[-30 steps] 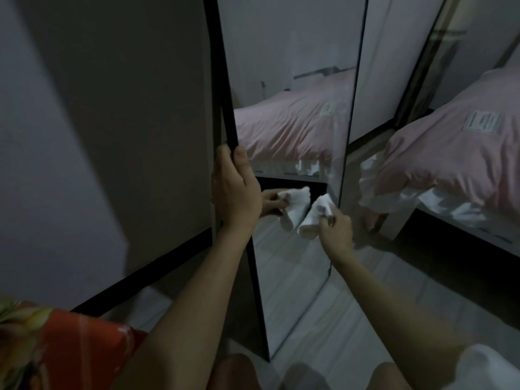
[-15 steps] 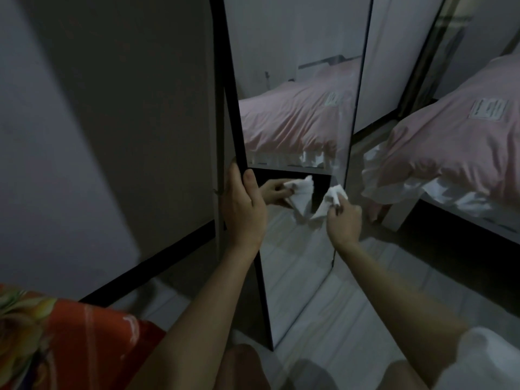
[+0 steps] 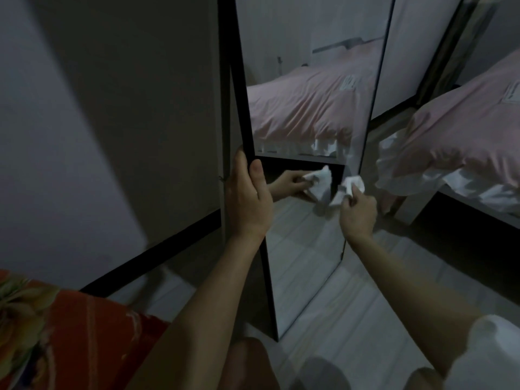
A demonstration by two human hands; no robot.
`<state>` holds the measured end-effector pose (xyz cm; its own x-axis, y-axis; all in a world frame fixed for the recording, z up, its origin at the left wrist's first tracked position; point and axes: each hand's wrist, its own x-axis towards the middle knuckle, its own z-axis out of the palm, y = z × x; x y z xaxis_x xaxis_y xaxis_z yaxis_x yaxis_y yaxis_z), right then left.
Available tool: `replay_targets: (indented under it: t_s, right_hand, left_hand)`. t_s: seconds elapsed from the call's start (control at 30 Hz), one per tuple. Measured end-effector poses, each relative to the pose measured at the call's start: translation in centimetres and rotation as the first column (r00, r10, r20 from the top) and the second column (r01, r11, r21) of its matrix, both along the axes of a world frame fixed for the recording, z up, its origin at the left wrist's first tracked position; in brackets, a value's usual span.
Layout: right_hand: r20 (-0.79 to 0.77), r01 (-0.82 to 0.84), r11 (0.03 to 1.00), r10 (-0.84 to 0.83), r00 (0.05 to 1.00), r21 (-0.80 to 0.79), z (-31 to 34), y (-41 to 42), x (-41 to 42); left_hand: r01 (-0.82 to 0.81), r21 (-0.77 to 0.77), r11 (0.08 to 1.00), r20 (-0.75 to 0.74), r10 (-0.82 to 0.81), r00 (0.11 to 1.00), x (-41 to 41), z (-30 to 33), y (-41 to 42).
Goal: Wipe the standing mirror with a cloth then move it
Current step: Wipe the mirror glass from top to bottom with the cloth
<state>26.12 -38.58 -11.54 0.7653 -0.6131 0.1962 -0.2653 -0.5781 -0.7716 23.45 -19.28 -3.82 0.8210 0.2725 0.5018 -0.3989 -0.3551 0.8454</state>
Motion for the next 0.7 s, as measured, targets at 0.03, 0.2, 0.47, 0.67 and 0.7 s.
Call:
replay_targets:
  t_s: [0.03, 0.2, 0.47, 0.67, 0.7]
  right_hand:
    - [0.012, -0.02, 1.0, 0.02, 1.0, -0.015, 0.7, 0.3, 0.6]
    - [-0.297, -0.183, 0.975, 0.213, 0.931, 0.125, -1.4, 0.6, 0.3]
    - [-0.329, -0.091, 0.979, 0.149, 0.932, 0.182, -3.7, -2.2, -3.3]
    - [-0.307, -0.187, 0.975, 0.143, 0.941, -0.119, -0.8, -3.6, -4.0]
    - [-0.324, -0.2, 0.973, 0.153, 0.934, -0.116, -0.3, -3.8, -4.4]
  left_hand:
    - [-0.004, -0.001, 1.0, 0.007, 0.004, 1.0, 0.1, -0.1, 0.0]
    - [-0.004, 0.006, 1.0, 0.005, 0.004, 1.0, 0.1, -0.2, 0.0]
    - [-0.053, 0.018, 0.998, -0.003, 0.053, 0.999, -0.4, -0.3, -0.3]
    - [-0.164, 0.132, 0.978, 0.056, 0.158, 0.986, -0.5, -0.6, -0.3]
    - [-0.216, 0.167, 0.962, 0.096, 0.202, 0.975, -0.7, -0.7, -0.3]
